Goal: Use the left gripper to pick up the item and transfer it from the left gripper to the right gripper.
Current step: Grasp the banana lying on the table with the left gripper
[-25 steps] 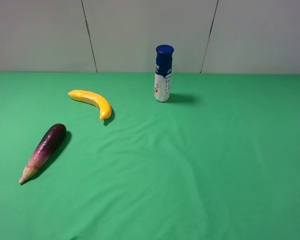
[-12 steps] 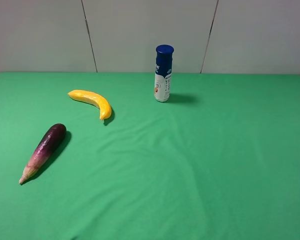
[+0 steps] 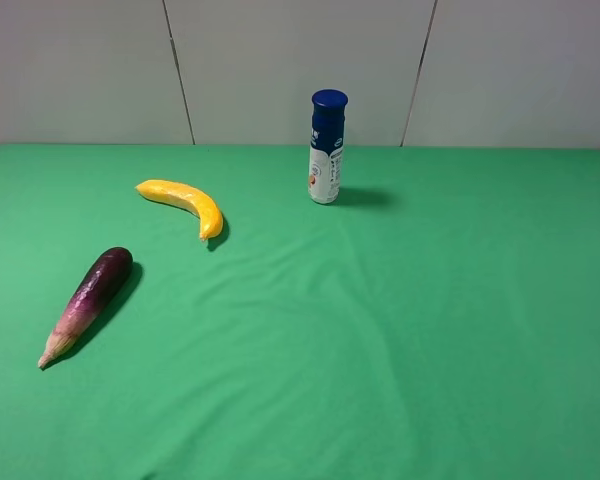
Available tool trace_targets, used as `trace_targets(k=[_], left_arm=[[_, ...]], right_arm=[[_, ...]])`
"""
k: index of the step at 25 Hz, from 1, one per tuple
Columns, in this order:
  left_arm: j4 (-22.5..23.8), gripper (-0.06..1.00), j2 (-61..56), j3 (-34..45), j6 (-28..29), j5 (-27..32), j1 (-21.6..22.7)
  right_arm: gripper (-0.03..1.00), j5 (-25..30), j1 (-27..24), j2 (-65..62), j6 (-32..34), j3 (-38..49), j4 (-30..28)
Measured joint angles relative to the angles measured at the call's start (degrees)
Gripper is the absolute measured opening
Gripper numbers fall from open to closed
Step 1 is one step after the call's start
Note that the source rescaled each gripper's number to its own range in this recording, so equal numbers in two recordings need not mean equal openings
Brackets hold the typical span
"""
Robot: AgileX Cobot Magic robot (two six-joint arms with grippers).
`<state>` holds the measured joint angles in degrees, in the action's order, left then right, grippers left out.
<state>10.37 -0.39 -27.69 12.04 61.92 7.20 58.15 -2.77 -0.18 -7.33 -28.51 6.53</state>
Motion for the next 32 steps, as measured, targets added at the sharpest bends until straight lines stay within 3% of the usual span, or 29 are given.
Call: trace_targets(k=[13, 21, 32], left_arm=[[-0.05, 0.97, 1.24, -3.20, 0.00, 0.14, 0.00], [-2.63, 0.99, 17.93, -9.41, -1.95, -0.46, 0.00], [-10.94, 1.00, 43.73, -16.47, -6.74, -8.53, -0.22]], right_arm=[[1.00, 0.00, 0.00, 0.00, 0.00, 0.00, 0.00], [1.00, 0.00, 0.00, 0.00, 0.00, 0.00, 0.00], [1.00, 0.00, 0.00, 0.00, 0.00, 0.00, 0.00]])
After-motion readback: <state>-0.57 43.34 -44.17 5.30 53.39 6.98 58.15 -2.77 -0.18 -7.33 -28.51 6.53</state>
